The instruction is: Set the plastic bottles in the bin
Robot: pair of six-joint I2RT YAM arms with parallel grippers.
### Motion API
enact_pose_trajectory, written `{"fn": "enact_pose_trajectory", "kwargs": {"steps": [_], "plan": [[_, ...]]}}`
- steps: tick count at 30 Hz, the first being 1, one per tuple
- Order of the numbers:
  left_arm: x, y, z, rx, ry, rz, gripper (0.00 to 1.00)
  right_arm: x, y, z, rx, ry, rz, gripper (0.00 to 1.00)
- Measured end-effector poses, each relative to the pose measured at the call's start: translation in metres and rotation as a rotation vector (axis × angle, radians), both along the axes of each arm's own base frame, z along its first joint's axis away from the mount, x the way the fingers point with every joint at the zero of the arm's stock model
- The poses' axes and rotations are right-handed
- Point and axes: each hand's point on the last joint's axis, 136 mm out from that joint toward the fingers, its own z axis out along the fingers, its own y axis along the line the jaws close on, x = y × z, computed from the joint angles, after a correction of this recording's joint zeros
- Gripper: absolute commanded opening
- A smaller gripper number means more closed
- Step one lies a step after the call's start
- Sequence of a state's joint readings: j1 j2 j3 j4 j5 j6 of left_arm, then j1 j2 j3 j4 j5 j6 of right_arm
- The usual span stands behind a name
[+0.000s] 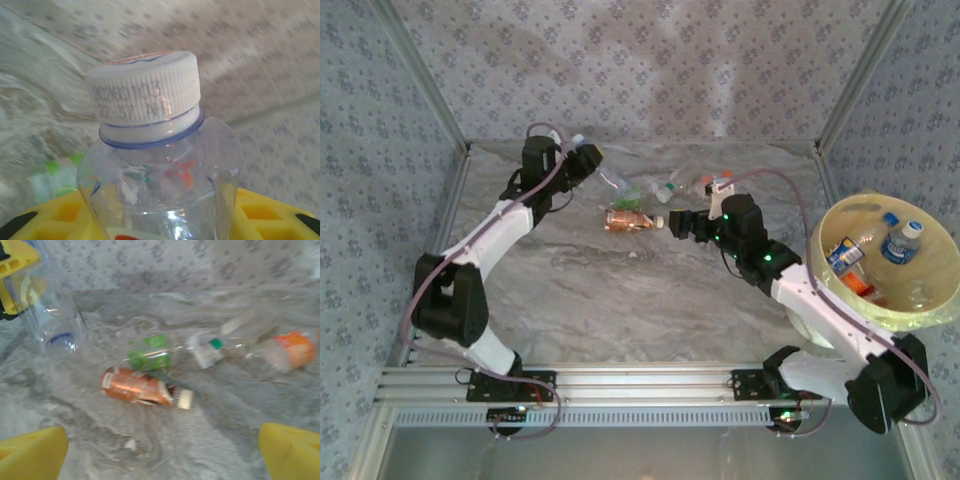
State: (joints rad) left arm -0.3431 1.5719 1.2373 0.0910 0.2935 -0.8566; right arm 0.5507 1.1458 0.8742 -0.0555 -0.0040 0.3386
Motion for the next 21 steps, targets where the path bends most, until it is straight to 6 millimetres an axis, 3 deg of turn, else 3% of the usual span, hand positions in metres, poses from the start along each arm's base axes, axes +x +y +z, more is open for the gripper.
{"fn": "enact_pose_trajectory", "kwargs": {"steps": [4,8,16,19,21], "plan": [[-0.040,-0.031,0.025,0.044,-0.080,-0.150,0.47,0.000,0.033,0.000,0.090,0.038,0.124,1.00],[-0.061,-0.044,0.039,0.068,-0.136,-0.239,0.47,-0.005,0.059,0.009,0.171,0.043,0.249,1.00],[-0.094,-0.078,0.030,0.118,-0.156,-0.413,0.47,-0.023,0.098,0.033,0.276,0.017,0.454,1.00],[-0.102,-0.091,0.032,0.116,-0.167,-0.467,0.47,-0.023,0.104,0.034,0.281,0.013,0.471,1.00],[-0.105,-0.095,0.033,0.114,-0.172,-0.488,0.47,-0.021,0.104,0.030,0.273,0.024,0.458,0.93]]}}
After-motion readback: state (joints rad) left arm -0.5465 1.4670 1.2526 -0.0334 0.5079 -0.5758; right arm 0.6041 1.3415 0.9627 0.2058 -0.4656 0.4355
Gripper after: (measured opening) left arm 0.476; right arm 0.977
